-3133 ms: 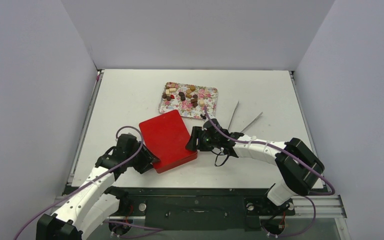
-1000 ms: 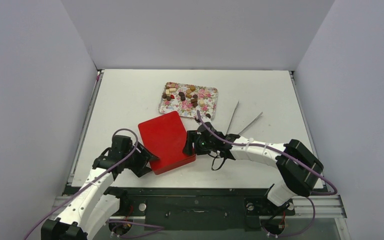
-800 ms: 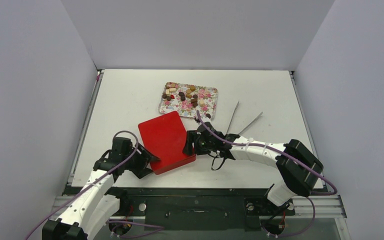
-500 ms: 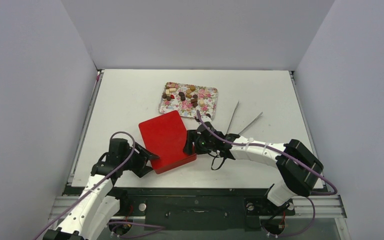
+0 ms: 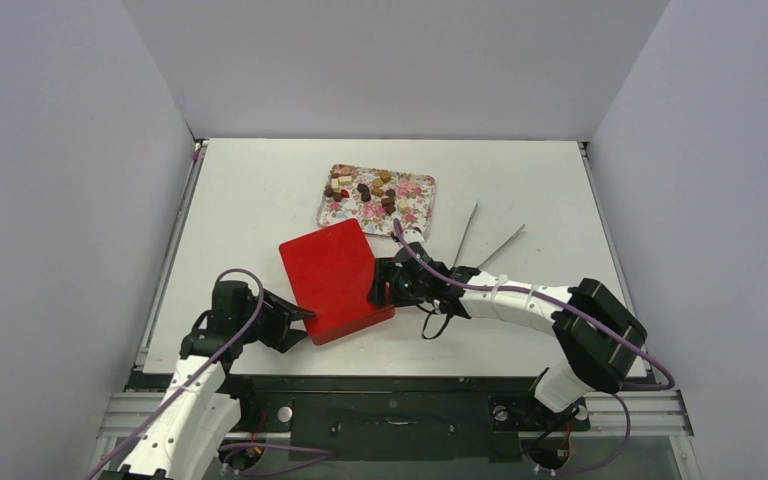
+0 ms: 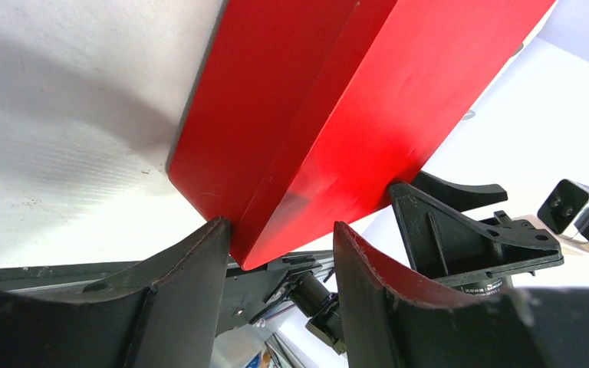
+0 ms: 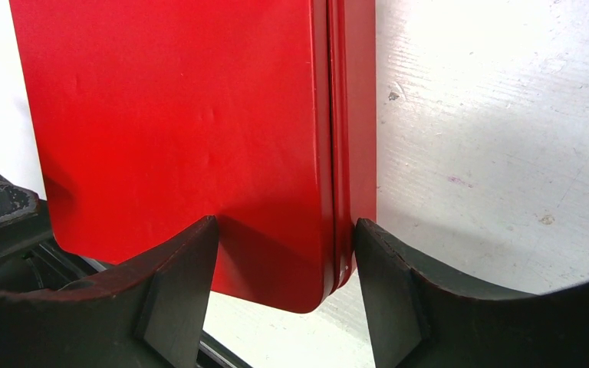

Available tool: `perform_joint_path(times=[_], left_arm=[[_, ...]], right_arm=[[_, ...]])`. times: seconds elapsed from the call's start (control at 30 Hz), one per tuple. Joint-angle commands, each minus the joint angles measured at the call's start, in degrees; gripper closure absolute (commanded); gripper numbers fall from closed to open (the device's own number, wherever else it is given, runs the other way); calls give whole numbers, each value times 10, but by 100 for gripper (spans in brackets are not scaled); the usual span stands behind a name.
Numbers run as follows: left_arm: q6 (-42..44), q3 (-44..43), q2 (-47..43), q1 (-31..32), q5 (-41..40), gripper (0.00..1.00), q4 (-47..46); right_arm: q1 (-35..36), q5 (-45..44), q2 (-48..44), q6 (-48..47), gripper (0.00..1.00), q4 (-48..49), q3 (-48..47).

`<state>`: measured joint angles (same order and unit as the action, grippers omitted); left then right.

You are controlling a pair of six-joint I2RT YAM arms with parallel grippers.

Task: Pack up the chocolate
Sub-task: Close the box lid on the packing box.

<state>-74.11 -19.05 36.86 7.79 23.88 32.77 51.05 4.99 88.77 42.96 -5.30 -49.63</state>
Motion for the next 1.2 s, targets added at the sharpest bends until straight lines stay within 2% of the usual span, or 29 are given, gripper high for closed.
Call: perform_joint_path(times=[0.0, 0.17, 0.3, 1.17], left_arm=[[-42, -15, -11, -2, 74, 53, -94], [-57, -6, -14, -2, 84, 52, -105], [-62, -5, -11, -2, 91, 48, -108], [-40, -34, 17, 3, 86, 48, -79]], right_arm=[[12, 26, 11, 2, 41, 9, -23], [12, 27, 9, 2, 40, 9, -23], [13, 25, 7, 1, 38, 9, -26], [15, 21, 6, -5, 38, -1, -32]])
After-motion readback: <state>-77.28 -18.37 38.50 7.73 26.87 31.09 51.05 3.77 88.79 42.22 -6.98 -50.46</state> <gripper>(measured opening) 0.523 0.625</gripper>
